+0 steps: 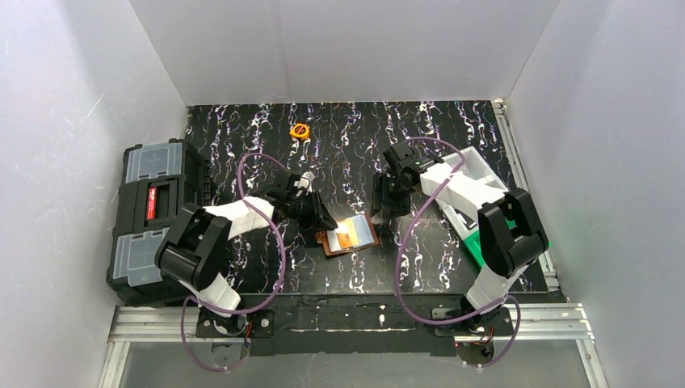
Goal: Take the credit cards out of the card holder
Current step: Remove the credit card from the card holder.
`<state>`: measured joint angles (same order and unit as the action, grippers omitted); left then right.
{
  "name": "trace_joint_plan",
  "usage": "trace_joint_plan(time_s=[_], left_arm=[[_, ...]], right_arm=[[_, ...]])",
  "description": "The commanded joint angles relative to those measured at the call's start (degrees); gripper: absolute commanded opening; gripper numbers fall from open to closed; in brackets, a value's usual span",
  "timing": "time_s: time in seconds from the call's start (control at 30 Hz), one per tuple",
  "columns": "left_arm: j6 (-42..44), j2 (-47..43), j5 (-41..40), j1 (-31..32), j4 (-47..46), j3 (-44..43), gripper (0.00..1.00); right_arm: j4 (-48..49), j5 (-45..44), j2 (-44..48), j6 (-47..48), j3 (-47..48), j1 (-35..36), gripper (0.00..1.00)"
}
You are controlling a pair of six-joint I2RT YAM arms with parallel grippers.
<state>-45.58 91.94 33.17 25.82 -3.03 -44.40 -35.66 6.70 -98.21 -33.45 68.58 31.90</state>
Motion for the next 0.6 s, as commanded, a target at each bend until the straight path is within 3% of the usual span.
trace_joint_plan(time_s=[0.0, 0.13, 0.33, 0.57], left_arm=[[-0.53, 1.40, -0.49, 0.69, 0.22, -1.62, 0.21], [-1.16, 2.10, -1.46, 1.39, 0.55, -2.34, 0.22], [-1.46, 2.37, -2.91, 1.42, 1.12, -1.45, 0.31], [-1.44, 4.59, -2.51, 1.65, 0.10, -1.44, 0.32]], right_arm=[[1.72, 2.45, 0.23, 1.23, 1.40, 1.07, 0.65], [2.22, 3.50, -3.13, 1.81, 2.53, 3.32, 0.52], [2.23, 2.37, -7.31, 2.56, 4.04, 5.57, 0.49], [1.78, 1.39, -10.53, 2.97, 3.57, 5.80, 0.38]])
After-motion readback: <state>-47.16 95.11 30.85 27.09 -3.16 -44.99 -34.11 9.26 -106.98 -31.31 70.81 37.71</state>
